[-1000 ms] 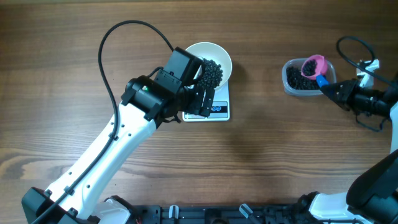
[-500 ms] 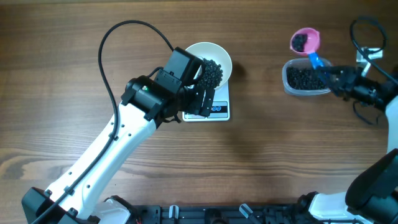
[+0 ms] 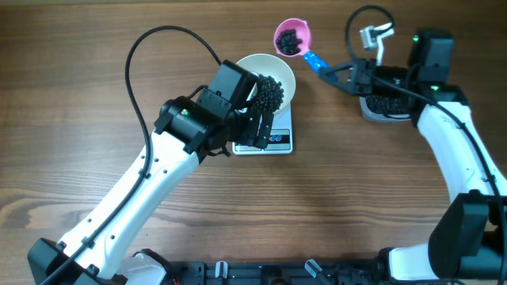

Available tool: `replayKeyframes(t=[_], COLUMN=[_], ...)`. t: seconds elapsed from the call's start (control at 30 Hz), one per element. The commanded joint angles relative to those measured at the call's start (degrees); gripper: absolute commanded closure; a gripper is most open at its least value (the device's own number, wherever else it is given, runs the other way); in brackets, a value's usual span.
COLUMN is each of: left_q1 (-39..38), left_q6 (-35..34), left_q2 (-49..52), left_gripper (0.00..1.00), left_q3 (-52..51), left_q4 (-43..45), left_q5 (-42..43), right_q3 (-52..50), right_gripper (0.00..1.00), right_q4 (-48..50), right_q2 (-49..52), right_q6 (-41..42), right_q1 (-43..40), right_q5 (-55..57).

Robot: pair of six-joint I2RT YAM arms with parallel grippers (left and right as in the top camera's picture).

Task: Scoop item into bowl and weigh 150g on scale
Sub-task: 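Lift filled scoop and carry it over the bowl with right gripper, then tilt scoop over white bowl to pour beans with right gripper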

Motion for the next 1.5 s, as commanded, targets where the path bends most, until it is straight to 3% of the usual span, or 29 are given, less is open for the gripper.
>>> replayKeyframes(t=[0.0, 0.13, 0.5, 0.83, 1.17, 1.47], left_q1=[-0.2, -0.2, -0.2, -0.2, -0.2, -0.2], left_q6=[0.72, 0.74, 0.74, 0.72, 0.72, 0.72], left_q2=[-0.79, -0.79, -0.79, -0.79, -0.79, -0.76], left_gripper=[0.0, 0.0, 0.0, 0.0, 0.0, 0.0], left_q3=[0.9, 0.9, 0.9, 0.9, 0.9, 0.9], left_q4=[-0.02, -0.02, -0.02, -0.02, -0.02, -0.02], left_q5=[-0.52, -0.55, -0.55, -0.55, -0.55, -0.55], right_q3=[0.31, 0.33, 0.44, 0.48, 0.48, 0.48], right_gripper=[0.96, 0.96, 0.96, 0.96, 0.96, 0.96], right_q4=[-0.5, -6.91, -13.25, -13.29, -13.49, -13.44], right_q2=[0.66, 0.66, -0.07, -4.74, -5.31, -5.33], right_q6=[-4.87, -16.24, -26.69, -31.21, -41.66, -43.06], right_q1=[3.93, 8.35, 13.77, 14.14, 20.11, 21.16], right_q5=[9.68, 18.78, 35.19, 40.15, 47.89, 50.84])
